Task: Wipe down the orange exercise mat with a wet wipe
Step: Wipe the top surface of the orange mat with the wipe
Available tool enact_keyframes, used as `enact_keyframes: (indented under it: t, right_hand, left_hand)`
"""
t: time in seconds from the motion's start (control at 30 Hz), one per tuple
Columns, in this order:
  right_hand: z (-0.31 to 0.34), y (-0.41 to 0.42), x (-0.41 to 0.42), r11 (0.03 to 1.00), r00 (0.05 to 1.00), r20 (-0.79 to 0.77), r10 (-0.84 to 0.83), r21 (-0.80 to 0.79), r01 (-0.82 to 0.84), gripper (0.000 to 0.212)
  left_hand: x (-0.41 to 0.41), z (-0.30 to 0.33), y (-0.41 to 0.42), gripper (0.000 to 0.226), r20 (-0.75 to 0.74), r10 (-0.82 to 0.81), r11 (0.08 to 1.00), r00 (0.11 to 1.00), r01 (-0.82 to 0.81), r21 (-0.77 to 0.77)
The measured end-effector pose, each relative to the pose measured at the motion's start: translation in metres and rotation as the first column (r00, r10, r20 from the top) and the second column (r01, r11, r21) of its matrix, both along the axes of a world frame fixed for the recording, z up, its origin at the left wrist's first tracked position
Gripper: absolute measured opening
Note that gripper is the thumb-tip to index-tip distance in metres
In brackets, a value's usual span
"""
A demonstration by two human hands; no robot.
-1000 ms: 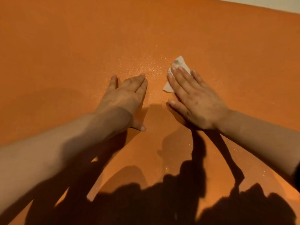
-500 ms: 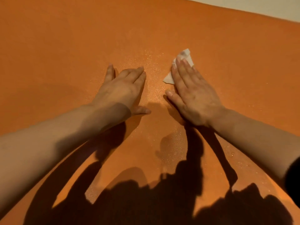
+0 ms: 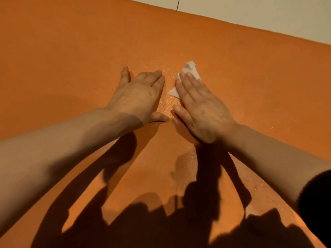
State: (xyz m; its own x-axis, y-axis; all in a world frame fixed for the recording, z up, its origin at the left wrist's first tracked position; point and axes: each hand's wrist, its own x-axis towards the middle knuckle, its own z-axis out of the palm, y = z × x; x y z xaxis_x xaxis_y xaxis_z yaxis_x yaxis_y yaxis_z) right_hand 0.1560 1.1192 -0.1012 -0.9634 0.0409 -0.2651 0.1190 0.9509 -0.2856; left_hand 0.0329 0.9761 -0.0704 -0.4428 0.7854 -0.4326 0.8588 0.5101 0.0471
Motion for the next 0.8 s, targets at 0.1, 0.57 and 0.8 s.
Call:
enact_keyframes:
  t: [0.1,0.57,0.8]
  right_hand:
    - [-0.004,0.003,-0.023,0.992,0.991,-0.048,0.128,-0.006,-0.129,0.070]
    - [-0.004,0.033,-0.076,0.998,0.999,-0.023,0.039,0.041,-0.038,0.066]
    - [-0.001,0.059,-0.053,0.962,0.970,-0.034,-0.240,0.123,0.242,0.067]
  left_hand:
    - [-0.004,-0.003,0.004,0.107,-0.012,0.033,0.999,0.999,-0.033,0.018]
    - [-0.023,-0.007,0.017,0.101,0.037,0.069,0.989,0.997,-0.073,0.126]
    - [-0.032,-0.004,0.021,0.101,0.064,0.069,0.989,0.996,-0.077,0.126]
